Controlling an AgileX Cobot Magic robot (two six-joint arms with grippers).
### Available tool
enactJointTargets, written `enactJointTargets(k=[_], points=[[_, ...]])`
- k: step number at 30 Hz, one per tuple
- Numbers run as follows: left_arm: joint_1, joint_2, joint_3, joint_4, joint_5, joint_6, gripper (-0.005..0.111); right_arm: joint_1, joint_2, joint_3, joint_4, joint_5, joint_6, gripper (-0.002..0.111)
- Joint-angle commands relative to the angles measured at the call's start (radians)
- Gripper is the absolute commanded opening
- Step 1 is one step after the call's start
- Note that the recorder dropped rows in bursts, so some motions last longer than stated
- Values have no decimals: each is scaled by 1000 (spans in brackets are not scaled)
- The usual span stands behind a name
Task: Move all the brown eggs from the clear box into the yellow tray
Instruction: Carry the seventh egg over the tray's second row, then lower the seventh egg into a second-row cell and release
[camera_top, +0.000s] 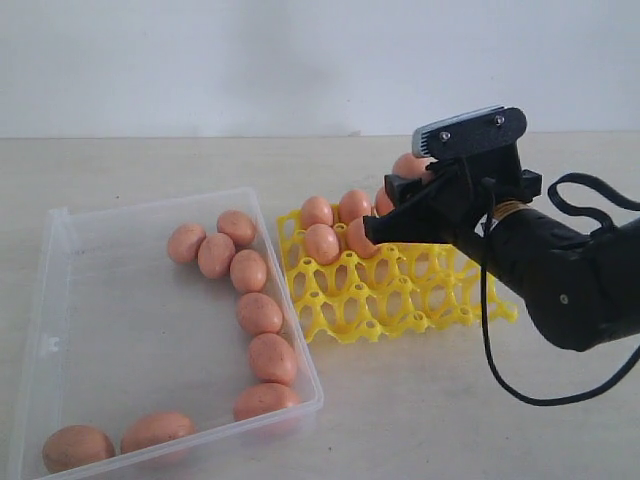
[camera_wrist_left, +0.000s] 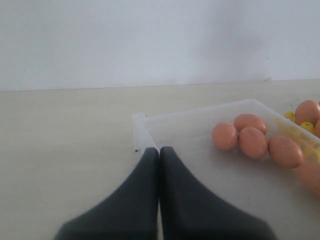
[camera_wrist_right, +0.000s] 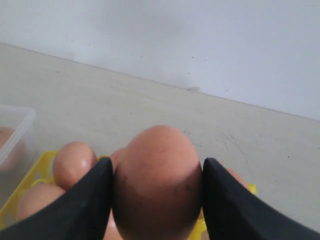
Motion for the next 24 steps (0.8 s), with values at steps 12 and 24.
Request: enactJointTargets(k=[12,24], points=[[-4,-3,-3,-5,-1,1,-4,-5,125,-99,-20,-59,138,0],[-4,-3,-3,-5,-1,1,-4,-5,187,-99,14,-66,118,0]])
